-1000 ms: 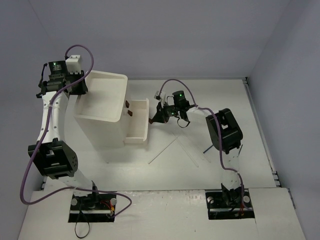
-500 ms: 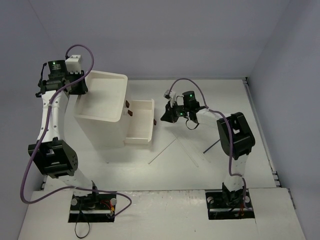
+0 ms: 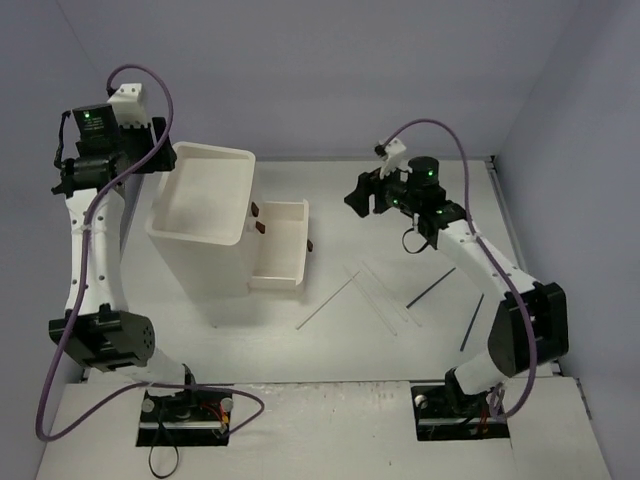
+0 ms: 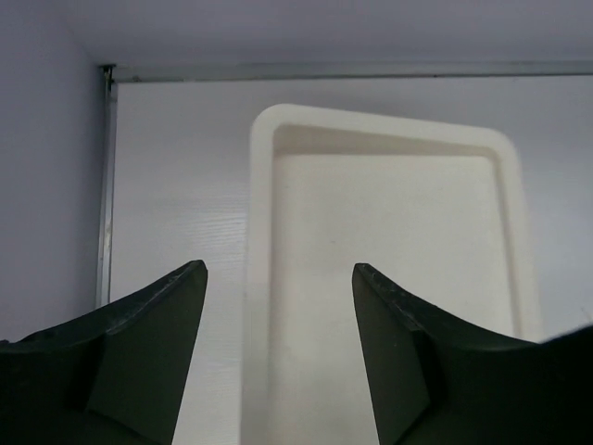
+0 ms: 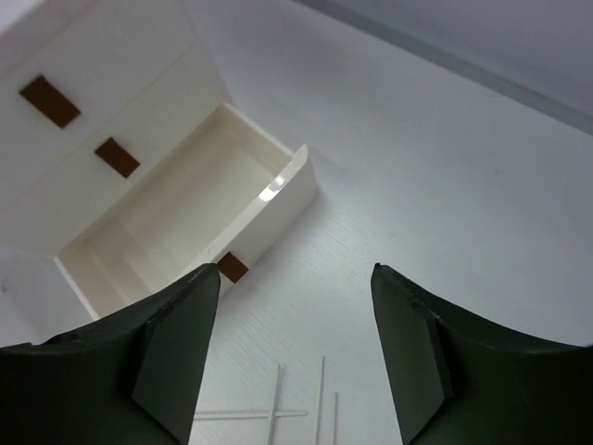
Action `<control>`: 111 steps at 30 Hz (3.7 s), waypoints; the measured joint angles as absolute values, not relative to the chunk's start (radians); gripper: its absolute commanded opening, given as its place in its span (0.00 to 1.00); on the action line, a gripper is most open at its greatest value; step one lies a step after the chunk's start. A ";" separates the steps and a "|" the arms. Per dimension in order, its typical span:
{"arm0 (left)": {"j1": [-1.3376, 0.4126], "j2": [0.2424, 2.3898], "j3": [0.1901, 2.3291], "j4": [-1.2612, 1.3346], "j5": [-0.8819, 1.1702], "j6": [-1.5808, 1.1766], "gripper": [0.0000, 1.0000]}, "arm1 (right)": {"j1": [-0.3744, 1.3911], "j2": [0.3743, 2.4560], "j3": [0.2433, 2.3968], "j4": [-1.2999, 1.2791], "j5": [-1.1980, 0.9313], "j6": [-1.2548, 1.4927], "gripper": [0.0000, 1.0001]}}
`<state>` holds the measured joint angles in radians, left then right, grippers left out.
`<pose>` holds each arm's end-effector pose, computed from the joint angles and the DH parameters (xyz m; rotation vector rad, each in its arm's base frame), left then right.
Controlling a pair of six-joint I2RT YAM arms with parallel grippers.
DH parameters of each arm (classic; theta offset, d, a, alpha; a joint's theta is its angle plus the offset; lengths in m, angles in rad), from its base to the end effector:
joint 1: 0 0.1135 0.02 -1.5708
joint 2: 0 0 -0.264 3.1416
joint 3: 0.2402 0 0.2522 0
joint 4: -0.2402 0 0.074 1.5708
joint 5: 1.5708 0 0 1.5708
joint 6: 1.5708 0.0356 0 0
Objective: Sort the eating utensils into containers
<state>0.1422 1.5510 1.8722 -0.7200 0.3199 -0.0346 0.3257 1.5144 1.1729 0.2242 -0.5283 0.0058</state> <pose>0.3259 0.0353 0.4699 0.0358 1.9558 -0.2439 0.3354 0.1322 0.3393 -0.6633 1.5867 0.6913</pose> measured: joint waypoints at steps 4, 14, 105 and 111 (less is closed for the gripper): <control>-0.039 1.427 1.866 -0.716 0.283 -0.056 0.61 | 0.250 1.348 1.156 0.154 -0.444 0.097 0.75; -0.684 1.256 1.655 -0.693 0.107 -0.138 0.61 | 0.153 0.931 1.029 -0.068 -0.185 0.163 0.89; -0.614 1.711 1.690 -0.758 -0.160 -0.640 0.00 | 0.172 0.711 0.887 -0.282 -0.098 0.234 0.91; -0.540 1.837 1.697 -0.761 -0.189 -0.639 0.00 | 0.172 0.710 0.881 -0.285 -0.105 0.234 0.91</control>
<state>-0.5400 1.8374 1.6974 -0.7607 -0.1888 -0.6392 0.1719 0.7105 0.8808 -0.2850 -0.1048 0.2344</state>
